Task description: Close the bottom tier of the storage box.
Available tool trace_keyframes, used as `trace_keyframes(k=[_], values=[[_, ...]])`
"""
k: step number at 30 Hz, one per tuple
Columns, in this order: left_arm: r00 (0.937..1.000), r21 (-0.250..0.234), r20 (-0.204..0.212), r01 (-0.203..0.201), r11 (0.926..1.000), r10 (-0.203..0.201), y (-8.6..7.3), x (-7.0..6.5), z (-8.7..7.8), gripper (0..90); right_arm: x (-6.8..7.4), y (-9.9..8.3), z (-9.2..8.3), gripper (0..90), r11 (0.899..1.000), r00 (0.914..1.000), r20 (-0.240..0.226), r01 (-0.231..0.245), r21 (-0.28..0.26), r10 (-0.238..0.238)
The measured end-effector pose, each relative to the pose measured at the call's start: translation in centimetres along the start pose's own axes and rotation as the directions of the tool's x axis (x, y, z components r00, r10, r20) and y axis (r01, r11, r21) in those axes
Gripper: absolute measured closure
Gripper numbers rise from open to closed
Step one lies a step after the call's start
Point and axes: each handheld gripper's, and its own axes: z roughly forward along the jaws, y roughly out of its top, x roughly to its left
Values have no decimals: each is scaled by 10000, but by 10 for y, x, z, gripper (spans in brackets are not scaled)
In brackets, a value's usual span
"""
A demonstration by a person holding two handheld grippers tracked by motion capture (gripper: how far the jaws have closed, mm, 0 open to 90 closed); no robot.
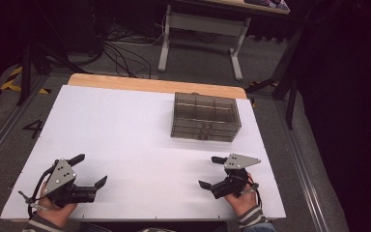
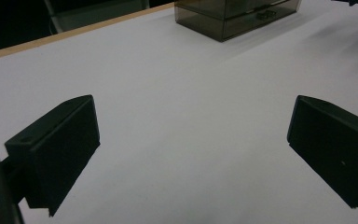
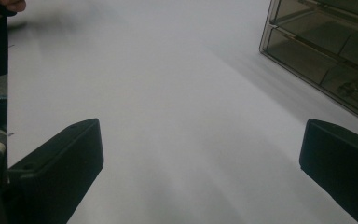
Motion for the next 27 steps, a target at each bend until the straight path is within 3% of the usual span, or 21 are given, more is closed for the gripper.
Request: trace_keyframes(k=[10,15,27], values=[[10000,17,53,2,10000,-2,0,0,0,29,1,-8,9,0,9994,9998,104,-149,307,146],[9999,63,140,-15,10000,14,-1,0,1,28,0,-10,8,0,9997,9993,338,-190,171,184],[9997,174,174,-157,9997,154,-1,-2,3,27,4,-16,15,0,9978,9997,147,-212,631,204]])
